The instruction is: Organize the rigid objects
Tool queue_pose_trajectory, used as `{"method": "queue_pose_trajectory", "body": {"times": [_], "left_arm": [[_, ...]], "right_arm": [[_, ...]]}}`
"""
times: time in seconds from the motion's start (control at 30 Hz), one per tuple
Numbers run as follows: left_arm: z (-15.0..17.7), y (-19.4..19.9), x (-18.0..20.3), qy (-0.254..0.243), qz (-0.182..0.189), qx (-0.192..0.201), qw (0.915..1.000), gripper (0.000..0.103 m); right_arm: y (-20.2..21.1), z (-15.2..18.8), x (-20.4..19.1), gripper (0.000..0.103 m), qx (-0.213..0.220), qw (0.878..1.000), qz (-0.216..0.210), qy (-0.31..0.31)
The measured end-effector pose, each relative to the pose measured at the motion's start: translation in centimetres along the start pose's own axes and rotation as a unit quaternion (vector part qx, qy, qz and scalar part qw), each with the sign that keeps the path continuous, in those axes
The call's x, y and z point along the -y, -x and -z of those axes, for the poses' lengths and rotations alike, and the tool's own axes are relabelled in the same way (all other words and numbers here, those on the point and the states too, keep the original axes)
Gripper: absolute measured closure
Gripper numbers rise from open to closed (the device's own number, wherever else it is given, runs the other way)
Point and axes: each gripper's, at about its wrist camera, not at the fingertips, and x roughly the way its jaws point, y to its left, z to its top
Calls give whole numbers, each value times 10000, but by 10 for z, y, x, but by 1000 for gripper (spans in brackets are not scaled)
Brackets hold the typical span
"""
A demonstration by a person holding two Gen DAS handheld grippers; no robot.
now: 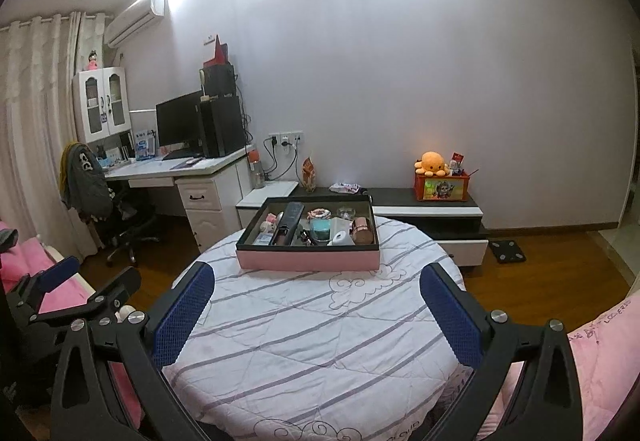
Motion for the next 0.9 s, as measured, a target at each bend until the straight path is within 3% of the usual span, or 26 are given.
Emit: {"method": "queue_pose_trajectory", "body": {"times": [0.5, 0.9], "left_arm": [[9, -11, 9, -32, 16, -307, 9995, 0], [10, -6, 13, -171, -74, -178, 9997, 0]], "right_arm": [[7, 7, -2, 0, -40, 10000, 25, -11], [4, 5, -1, 0, -28, 10000, 54, -33]]}}
